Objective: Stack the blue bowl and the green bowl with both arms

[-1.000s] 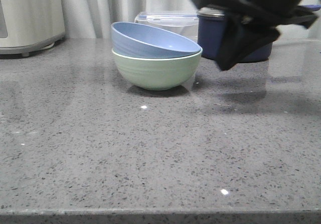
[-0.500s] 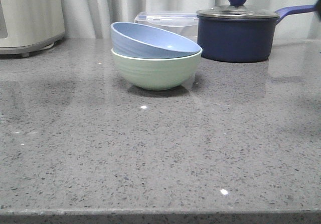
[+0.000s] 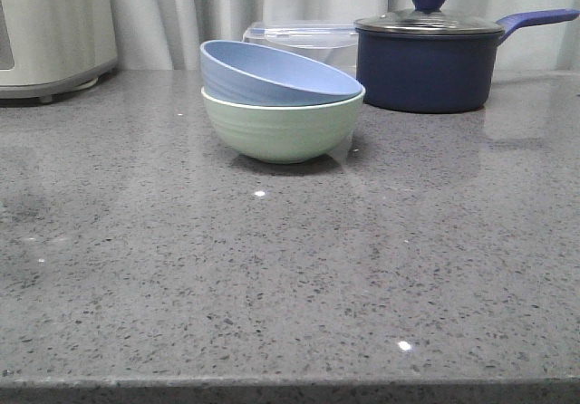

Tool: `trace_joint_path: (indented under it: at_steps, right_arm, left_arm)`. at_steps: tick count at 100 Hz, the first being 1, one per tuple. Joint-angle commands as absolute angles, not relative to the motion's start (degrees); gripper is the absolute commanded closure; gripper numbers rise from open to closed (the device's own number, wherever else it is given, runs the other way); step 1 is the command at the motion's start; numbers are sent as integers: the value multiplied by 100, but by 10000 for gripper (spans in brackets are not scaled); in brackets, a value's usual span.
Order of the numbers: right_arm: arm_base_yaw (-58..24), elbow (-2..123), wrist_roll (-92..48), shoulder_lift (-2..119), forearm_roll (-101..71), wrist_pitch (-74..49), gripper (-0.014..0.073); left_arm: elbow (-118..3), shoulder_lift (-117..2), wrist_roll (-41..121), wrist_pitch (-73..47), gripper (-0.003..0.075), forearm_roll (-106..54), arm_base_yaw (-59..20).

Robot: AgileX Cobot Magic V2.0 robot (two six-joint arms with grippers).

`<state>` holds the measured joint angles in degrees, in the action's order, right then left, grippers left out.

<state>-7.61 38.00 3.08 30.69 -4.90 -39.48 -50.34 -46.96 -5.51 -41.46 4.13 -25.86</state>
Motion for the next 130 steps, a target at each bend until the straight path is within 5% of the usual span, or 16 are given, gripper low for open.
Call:
trace_joint_path:
  at_steps: [1, 65, 89, 130]
  right_arm:
    - [-713, 3829, 289, 2773, -411, -3631, 604]
    - [-713, 3348, 289, 1131, -124, -3704, 604]
    - [-713, 3348, 289, 1131, -119, -3717, 604]
    - [-713, 3348, 289, 1131, -119, -3717, 604]
  left_arm:
    - [-4862, -4181, -883, -3619, 482, 619, -2611]
    - [-3218, -840, -1571, -3788, 482, 1486, -2611]
    - [-3181, -504, -1571, -4152, 743, 1486, -2611]
    - [-3181, -504, -1571, -4152, 741, 1486, -2611]
